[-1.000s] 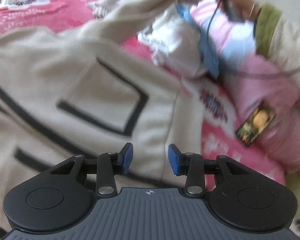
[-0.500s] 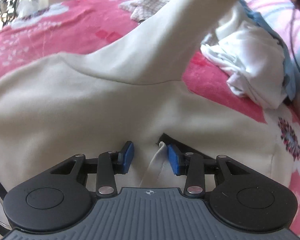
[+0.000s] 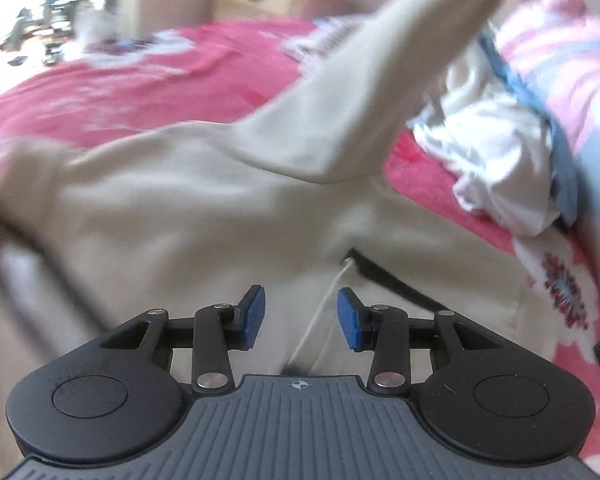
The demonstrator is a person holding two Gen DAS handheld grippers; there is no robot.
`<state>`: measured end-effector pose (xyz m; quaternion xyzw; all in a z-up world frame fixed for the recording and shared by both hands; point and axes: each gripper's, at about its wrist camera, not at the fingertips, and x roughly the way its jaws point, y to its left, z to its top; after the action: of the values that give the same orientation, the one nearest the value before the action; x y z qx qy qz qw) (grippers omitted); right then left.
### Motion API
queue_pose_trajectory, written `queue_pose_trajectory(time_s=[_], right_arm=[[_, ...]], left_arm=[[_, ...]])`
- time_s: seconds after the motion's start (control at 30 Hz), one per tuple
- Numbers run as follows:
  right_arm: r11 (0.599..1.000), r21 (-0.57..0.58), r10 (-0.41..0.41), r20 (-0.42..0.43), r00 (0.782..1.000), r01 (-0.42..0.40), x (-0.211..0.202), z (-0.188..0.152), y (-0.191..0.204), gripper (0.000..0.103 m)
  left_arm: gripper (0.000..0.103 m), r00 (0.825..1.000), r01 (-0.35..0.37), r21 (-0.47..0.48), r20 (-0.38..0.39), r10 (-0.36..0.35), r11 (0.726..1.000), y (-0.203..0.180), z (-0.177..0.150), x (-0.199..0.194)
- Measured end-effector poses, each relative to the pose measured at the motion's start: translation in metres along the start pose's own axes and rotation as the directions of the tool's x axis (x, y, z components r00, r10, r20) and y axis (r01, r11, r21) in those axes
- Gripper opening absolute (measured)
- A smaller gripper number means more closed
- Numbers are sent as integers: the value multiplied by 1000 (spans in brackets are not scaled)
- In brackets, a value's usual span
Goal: Fold clothes
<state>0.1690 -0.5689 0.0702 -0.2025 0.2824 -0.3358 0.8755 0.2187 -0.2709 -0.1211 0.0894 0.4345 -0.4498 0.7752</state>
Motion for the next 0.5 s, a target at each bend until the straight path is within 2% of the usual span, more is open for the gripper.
queue_pose_trajectory(time_s=[0.07,0.13,0.2,0.27,0.3,0.37,0.4,0.43,0.5], right_arm=[[996,-80,32,85,996,-26,-44,11,14,7],[983,-173,87,174,981,-57,-91,16,36,7],[952,-299,152,272,950,-67,-139,8,75,7],[904,-422,227,357,906,-60,-187,-1,116,8],[867,-496,264,397,879,-37,-210,-16,142,10],[786,-618,344,457,820,15,-254,-55,196,29],[734,-679,399,461,793,26,-274,-81,226,52],[648,-759,468,452,760,53,-292,-115,255,67],[474,-865,566,444,695,166,-317,-186,301,69]], left_arm=[[42,999,-21,-62,34,23,998,17,-16,-31],[42,997,-49,-135,56,57,990,38,-39,-62],[42,992,-91,-214,68,108,973,60,-64,-94],[43,983,-141,-295,72,170,945,82,-89,-123],[43,977,-166,-336,72,201,927,93,-100,-137],[45,964,-209,-411,66,258,887,114,-123,-163],[45,957,-229,-444,61,284,866,123,-134,-174],[45,952,-244,-462,51,301,853,129,-140,-180],[45,942,-275,-495,32,334,824,140,-153,-193]])
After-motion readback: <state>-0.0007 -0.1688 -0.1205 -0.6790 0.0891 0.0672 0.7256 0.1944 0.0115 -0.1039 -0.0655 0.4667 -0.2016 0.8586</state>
